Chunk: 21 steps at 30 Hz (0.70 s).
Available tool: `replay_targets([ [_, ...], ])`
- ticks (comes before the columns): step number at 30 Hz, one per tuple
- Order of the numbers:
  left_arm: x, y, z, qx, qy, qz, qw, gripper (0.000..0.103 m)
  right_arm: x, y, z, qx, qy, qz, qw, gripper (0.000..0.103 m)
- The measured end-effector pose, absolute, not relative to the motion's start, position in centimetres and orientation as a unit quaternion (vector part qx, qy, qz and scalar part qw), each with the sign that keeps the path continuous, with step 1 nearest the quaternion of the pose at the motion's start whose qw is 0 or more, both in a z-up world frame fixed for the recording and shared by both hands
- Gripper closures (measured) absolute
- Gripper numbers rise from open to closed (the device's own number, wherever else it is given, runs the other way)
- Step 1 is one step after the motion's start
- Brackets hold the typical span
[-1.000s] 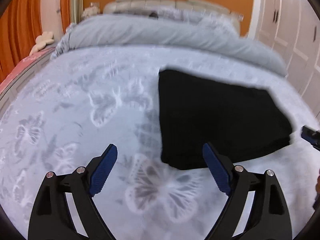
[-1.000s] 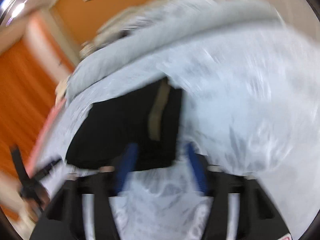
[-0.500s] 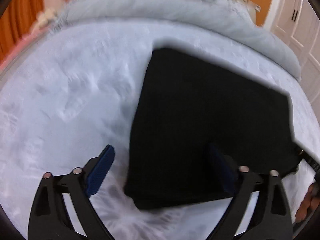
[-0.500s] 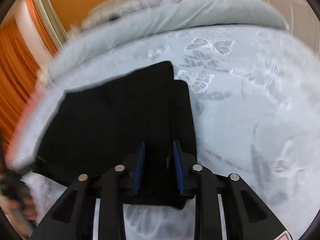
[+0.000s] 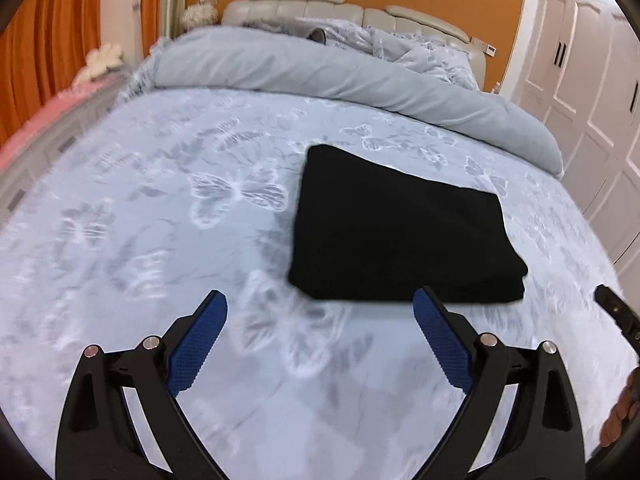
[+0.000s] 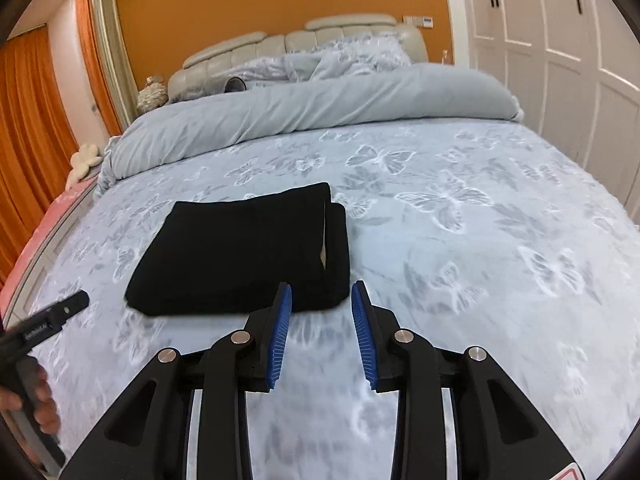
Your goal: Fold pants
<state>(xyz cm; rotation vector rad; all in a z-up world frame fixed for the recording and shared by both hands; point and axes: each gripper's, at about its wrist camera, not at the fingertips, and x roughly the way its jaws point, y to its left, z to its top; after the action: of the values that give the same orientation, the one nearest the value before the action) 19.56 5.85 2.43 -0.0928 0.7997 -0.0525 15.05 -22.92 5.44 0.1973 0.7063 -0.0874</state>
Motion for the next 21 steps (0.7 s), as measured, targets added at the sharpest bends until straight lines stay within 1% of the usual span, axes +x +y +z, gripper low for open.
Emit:
replay_targets([
  [4,15.3,5.5,4.4,0.011,0.369,-0.008,0.929,0.011,11.1,-22.6,5.7,0.096,0.336,-0.046,0.936,0.073],
  [7,13.1,5.4,4.8,0.024,0.367,-0.009,0.930,0.011,9.2,-22.2,5.5,0.088,0.337,-0.043,0.936,0.073],
  [8,12.1,5.3,4.8,0.024,0.369,-0.010,0.929,0.011,8.5,-22.0,5.4,0.087,0.336,-0.042,0.937,0.072],
  [9,11.3,5.3,4.6,0.023,0.372,-0.011,0.928,0.011,7.7,-21.8,5.2,0.084,0.335,-0.043,0.937,0.068],
  [12,9.3,5.1,3.4,0.020,0.381,-0.011,0.924,0.010,5.8,-21.2,4.3,0.074,0.341,-0.046,0.936,0.062],
  [16,6.9,4.9,0.6,0.021,0.392,-0.012,0.920,0.010,3.6,-20.4,2.7,0.058,0.360,-0.044,0.930,0.062],
  [21,5.8,4.8,-2.1,0.011,0.404,-0.018,0.914,0.010,2.2,-19.1,0.9,0.034,0.377,-0.044,0.925,0.062],
])
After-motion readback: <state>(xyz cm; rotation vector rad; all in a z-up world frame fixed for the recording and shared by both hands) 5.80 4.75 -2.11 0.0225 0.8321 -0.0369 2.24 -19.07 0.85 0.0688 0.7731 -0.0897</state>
